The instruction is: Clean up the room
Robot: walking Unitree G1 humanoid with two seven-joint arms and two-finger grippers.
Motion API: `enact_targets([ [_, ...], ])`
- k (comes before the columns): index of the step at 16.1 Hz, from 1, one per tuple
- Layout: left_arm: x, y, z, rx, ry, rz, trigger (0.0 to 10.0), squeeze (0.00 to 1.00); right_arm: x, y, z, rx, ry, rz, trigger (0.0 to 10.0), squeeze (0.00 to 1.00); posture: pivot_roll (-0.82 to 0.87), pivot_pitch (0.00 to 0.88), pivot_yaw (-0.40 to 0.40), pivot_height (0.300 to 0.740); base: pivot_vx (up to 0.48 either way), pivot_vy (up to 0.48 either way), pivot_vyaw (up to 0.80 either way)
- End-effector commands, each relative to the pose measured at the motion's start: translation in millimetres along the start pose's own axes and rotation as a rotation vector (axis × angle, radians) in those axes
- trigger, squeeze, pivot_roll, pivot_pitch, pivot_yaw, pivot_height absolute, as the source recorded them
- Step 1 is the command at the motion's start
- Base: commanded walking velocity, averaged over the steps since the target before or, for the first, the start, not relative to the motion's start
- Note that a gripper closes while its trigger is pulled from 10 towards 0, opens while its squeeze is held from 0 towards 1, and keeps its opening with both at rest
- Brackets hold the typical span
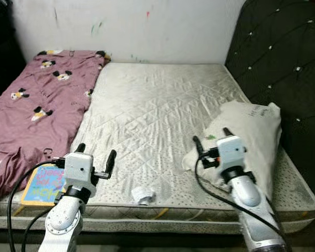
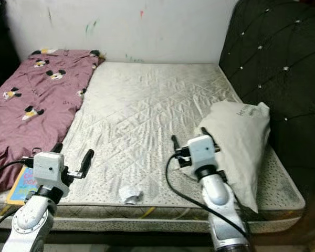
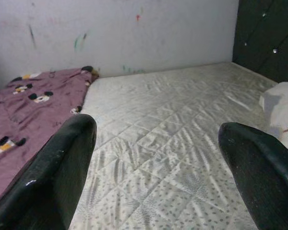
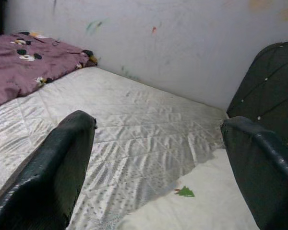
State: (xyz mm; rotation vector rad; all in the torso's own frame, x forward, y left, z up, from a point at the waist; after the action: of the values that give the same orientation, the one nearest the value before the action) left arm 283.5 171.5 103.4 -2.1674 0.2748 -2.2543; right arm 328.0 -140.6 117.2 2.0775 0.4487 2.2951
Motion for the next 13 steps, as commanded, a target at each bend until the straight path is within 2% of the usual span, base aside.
enact_targets([
  [1,-0.6,-4.7,-0.4,0.012,-0.008,0.002,10.0,0.00,2.7,-6.0,3.4,0.021,0.014,0.011,10.0,0.00,0.03,0.000,-0.042,0.740,0.000,0.480,0.00],
  [7,-1.1,-2.3,-0.8,0.001,-0.008,-0.001,10.0,0.00,1.9,-6.9,4.5,0.030,0.013,0.017,10.0,0.00,0.03,0.000,-0.045,0.740,0.000,0.480,0.00],
  [8,-0.1,-1.9,-0.7,-0.001,0.001,-0.004,10.0,0.00,0.9,-7.2,4.3,0.030,0.007,0.040,10.0,0.00,0.03,0.000,-0.046,0.740,0.000,0.480,0.00],
  [10,1.0,-1.9,-0.2,0.003,0.007,-0.002,10.0,0.00,1.9,-7.7,4.7,0.035,0.012,0.063,10.0,0.00,0.03,0.000,-0.048,0.740,0.000,0.000,0.00],
  [13,4.4,4.7,-2.1,-0.043,0.025,-0.023,10.0,0.00,2.9,-8.3,6.3,0.043,0.016,0.037,10.0,0.00,0.03,0.000,-0.050,0.740,0.000,0.000,0.00],
])
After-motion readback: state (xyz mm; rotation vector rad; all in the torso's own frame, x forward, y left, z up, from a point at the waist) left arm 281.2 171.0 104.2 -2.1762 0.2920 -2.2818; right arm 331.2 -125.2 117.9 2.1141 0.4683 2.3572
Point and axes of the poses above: a point about 5 cm out from each wrist's last joint towards the gripper, its own z axis pointing out of the wrist towards the gripper, its own x axis along the axis of the wrist's last joint, y = z × x, the point moved 4 cm from there along z, pointing out of the wrist towards the gripper, and after that the axes turned 1 degree about z, right-handed, at the moved point
